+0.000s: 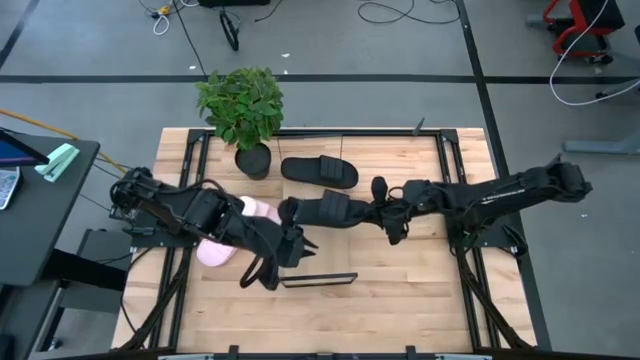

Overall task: Pick and place slides into the shelf
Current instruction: Put the black slipper on the shelf

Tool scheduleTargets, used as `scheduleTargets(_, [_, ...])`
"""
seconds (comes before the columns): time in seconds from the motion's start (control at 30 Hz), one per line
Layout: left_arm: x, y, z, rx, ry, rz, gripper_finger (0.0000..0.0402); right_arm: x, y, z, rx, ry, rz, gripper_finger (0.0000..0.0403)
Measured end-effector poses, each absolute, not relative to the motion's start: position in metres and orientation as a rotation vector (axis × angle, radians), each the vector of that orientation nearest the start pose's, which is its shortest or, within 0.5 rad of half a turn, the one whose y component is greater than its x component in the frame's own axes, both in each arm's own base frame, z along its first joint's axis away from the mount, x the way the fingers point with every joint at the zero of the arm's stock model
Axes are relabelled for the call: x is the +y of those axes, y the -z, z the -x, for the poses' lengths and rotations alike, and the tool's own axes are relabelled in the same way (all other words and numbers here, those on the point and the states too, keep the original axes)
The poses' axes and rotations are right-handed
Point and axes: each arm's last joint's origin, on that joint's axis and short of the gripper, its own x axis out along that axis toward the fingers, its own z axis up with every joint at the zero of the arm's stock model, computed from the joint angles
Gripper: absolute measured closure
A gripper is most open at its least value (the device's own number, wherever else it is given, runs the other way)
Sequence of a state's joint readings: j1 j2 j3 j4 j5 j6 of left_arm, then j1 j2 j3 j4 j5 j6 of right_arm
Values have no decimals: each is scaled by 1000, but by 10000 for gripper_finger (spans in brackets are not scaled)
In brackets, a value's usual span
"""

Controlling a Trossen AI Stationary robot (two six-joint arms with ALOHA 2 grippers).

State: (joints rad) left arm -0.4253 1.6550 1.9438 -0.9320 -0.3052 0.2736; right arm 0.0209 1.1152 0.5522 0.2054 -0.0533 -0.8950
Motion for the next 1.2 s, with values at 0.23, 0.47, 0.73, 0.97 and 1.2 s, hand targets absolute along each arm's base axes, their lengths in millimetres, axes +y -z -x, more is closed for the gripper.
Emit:
scheduleTargets(0.23, [-146, -436, -303, 575, 246, -508, 347, -10, -221, -242, 279, -250, 842, 359])
scheduleTargets(0.47, [-151, -436, -301, 571, 261, -513, 349, -28, -211, -245, 313, -266, 776, 359])
scheduleTargets(0.73, [-151, -436, -301, 571, 261, -513, 352, -40, -200, -250, 339, -278, 747, 359])
scheduleTargets(0.97, [-151, -436, -301, 571, 261, -513, 352, -46, -193, -253, 352, -283, 732, 359])
scheduleTargets(1.2, [-151, -436, -301, 571, 261, -514, 360, -55, -195, -252, 336, -254, 731, 359])
